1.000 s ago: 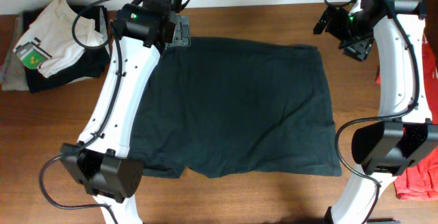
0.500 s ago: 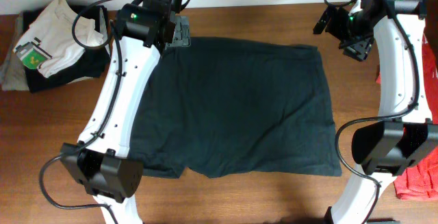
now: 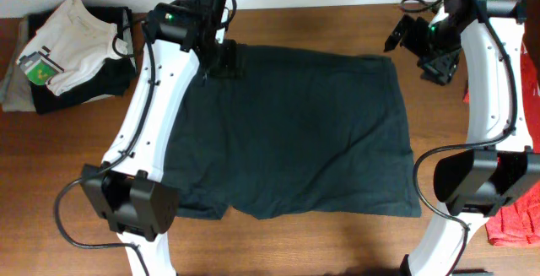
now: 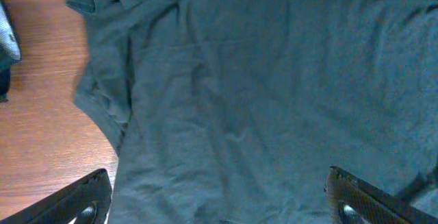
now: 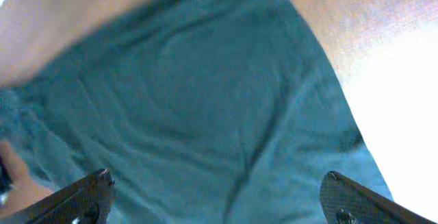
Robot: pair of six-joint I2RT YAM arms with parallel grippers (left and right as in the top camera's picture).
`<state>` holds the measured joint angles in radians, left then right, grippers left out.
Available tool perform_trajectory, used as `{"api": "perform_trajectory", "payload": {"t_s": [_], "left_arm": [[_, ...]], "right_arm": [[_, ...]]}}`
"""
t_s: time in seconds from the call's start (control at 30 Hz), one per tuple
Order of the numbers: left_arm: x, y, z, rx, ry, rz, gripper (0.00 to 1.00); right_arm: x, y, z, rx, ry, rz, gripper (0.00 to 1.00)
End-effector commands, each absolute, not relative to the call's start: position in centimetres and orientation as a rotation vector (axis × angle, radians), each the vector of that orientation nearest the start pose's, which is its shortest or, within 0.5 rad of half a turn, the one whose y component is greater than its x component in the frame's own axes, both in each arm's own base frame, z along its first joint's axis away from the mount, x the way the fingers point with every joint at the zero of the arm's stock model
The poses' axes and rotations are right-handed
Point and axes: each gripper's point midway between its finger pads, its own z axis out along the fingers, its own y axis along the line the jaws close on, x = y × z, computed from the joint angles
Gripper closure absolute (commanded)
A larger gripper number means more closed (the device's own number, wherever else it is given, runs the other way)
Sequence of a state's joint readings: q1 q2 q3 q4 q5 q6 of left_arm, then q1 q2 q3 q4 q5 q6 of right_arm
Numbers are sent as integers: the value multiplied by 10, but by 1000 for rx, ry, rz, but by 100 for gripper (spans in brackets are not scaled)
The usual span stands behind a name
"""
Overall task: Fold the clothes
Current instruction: 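Move both grippers to the shirt's bottom corners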
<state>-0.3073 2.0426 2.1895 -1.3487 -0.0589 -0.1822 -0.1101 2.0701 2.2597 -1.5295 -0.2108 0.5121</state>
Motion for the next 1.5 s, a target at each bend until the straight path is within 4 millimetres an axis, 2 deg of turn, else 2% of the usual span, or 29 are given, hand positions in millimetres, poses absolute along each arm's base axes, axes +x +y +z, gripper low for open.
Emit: {"api": "perform_trajectory", "payload": {"t_s": [0.0,0.07,0.1,0.17,0.2,0.23,0.27,0.33,0.37,0.47,0.5,0.6,0.7,0.8,0.87,0.93,1.0,1.07,1.17,1.27,1.4,1.47], "left_arm": [[433,-107,231,-30,2749,67,1],[418,-83,256,-141,2701,172,1],[407,-80,270,-144,2683,162,1],[386,-73,297,-151,2648,141,1],[372,-69,305,-200,2649,130,1],[351,-62,306,-241,2695,149,1],[339,-59,301,-244,2742,176,1],[329,-66,286,-226,2813,128,1],[323,-64,275,-222,2852,156,1],[308,-60,244,-230,2960,228,1],[301,-57,230,-260,3004,260,1],[276,-49,198,-317,3117,352,1],[243,-43,168,-459,3218,437,1],[217,-37,138,-617,3268,538,1],[207,-36,107,-737,3270,535,1],[204,-41,86,-837,3285,415,1],[204,-36,75,-918,3256,336,1],[200,-40,68,-940,3242,247,1],[191,-29,52,-1056,3180,306,1],[169,-9,34,-1261,3166,343,1],[164,9,28,-1429,3112,328,4],[170,16,26,-1402,3110,282,10]], "right_arm": [[401,-10,254,822,2779,296,0],[378,-13,276,792,2753,184,0],[363,-12,288,771,2748,133,1],[347,-2,305,679,2721,97,1],[337,6,313,638,2707,104,1],[328,11,320,616,2695,115,1],[322,11,322,614,2689,117,1],[311,8,318,622,2702,87,1],[304,2,311,632,2719,39,1],[293,-8,283,659,2800,-79,1],[292,-9,268,663,2837,-100,1],[298,-8,233,669,2879,-118,1],[307,-8,209,669,2884,-120,1],[312,-8,193,670,2889,-123,1],[316,-8,185,669,2883,-121,1],[317,-12,180,682,2880,-127,1],[315,-23,178,730,2873,-140,1],[314,-36,178,789,2859,-144,1],[312,-51,178,858,2843,-151,1],[311,-52,177,837,2853,-155,1],[304,-51,166,844,2885,-165,1],[299,-51,154,849,2912,-174,1]]}}
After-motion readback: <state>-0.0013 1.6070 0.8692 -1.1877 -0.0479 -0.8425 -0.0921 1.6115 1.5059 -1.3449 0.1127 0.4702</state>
